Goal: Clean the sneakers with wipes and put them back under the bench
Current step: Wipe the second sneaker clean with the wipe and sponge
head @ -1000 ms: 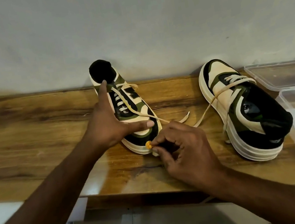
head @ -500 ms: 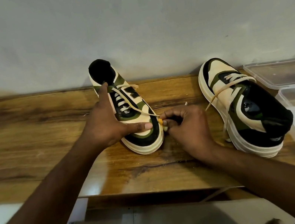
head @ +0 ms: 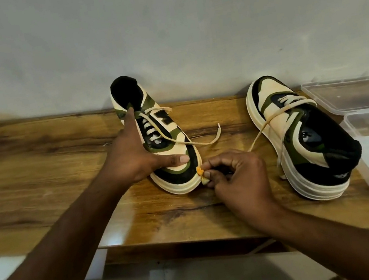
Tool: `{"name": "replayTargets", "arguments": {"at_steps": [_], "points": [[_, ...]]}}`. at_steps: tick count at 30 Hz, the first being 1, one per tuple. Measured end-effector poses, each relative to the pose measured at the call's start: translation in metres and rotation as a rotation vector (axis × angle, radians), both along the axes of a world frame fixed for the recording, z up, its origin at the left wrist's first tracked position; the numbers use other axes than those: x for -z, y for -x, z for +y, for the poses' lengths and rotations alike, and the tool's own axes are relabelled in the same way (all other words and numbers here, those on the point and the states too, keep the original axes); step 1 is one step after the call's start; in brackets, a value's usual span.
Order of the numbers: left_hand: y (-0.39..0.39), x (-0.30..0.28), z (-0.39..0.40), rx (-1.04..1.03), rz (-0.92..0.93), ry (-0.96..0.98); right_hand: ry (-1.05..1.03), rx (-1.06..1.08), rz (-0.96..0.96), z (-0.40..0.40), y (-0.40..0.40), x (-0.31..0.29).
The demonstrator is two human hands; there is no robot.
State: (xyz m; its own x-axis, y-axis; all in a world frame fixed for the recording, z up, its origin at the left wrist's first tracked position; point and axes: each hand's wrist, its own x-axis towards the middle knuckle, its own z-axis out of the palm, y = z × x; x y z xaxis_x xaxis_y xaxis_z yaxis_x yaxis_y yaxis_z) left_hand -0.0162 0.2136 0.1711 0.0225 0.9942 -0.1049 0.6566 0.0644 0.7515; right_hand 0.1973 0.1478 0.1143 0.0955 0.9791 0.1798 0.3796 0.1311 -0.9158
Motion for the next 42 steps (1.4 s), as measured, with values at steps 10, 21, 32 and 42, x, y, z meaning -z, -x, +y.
{"name": "replayTargets", "arguments": {"at_steps": [10, 21, 32, 42], "points": [[-0.002, -0.002, -0.002, 0.047, 0.058, 0.030, 0.094, 0.002, -0.061, 0.042, 0.002, -0.015], [0.014, -0.006, -0.010, 0.140, -0.108, 0.085, 0.142, -0.056, -0.033, 0.029, 0.000, -0.013], [0.003, -0.004, -0.017, 0.310, 0.372, 0.070, -0.108, -0.208, -0.080, -0.017, 0.026, -0.012], [0.007, -0.008, -0.013, 0.366, 0.441, 0.066, -0.092, -0.075, -0.104, 0.010, 0.009, -0.007]]}}
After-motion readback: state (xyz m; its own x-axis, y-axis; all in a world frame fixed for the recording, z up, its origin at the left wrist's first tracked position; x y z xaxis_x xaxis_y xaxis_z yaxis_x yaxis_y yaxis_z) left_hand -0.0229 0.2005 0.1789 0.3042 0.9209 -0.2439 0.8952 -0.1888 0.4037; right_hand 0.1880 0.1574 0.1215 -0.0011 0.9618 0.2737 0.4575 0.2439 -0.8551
